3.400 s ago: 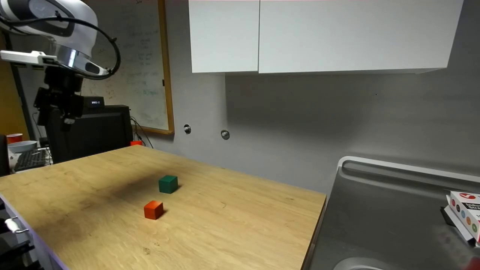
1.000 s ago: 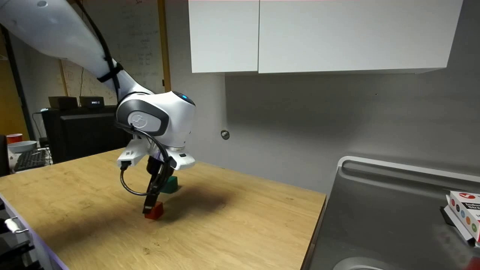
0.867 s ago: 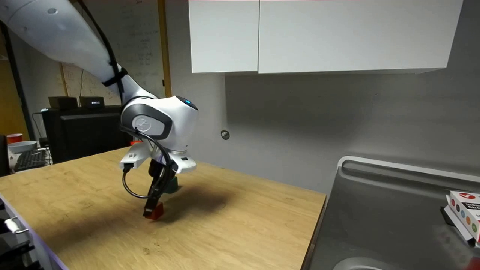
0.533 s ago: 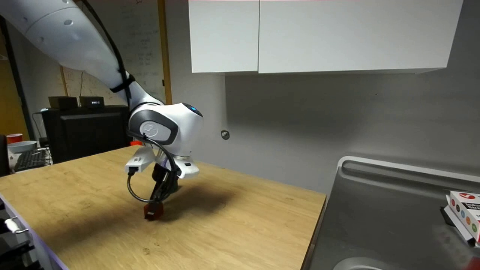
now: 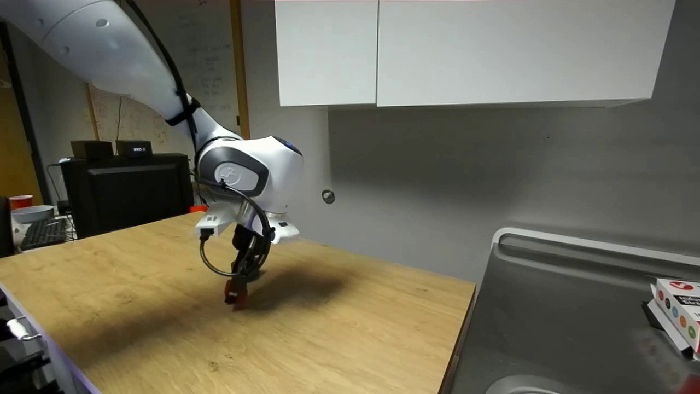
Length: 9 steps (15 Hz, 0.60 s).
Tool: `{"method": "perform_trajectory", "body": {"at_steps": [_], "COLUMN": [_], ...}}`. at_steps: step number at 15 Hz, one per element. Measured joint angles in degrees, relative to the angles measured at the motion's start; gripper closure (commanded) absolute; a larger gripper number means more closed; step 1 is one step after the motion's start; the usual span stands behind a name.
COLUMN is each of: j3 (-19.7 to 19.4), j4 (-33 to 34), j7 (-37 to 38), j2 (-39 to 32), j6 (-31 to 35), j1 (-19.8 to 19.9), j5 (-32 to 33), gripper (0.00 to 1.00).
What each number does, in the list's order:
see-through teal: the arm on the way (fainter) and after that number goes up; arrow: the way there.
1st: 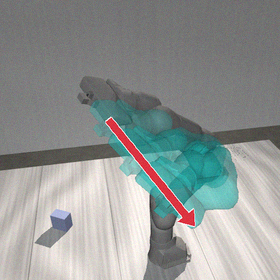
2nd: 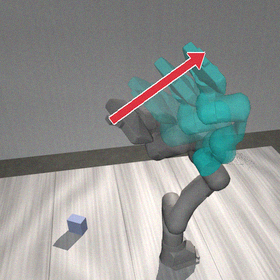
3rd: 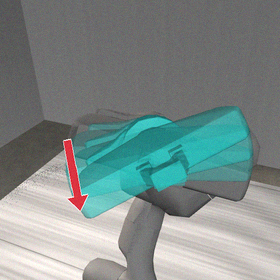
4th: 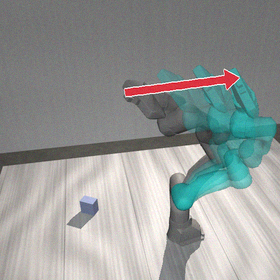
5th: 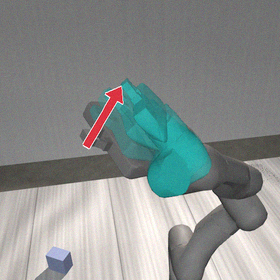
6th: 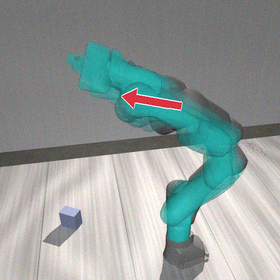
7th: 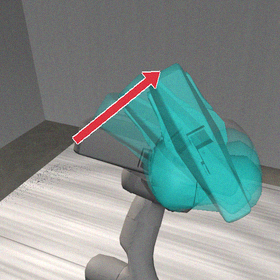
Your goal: Put the orange block on the green block
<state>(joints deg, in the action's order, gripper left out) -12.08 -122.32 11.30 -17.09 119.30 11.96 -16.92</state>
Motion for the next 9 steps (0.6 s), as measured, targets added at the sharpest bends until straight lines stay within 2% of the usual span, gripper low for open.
{"method": "perform_trajectory", "body": {"at_steps": [9], "j3": [2.1], "j4": [10.9], "j7": [5.3], "j2": [1.9], "j6": [-8.2], "j1": [-5.1], "j5": [5.3], "gripper": [0.81]}}
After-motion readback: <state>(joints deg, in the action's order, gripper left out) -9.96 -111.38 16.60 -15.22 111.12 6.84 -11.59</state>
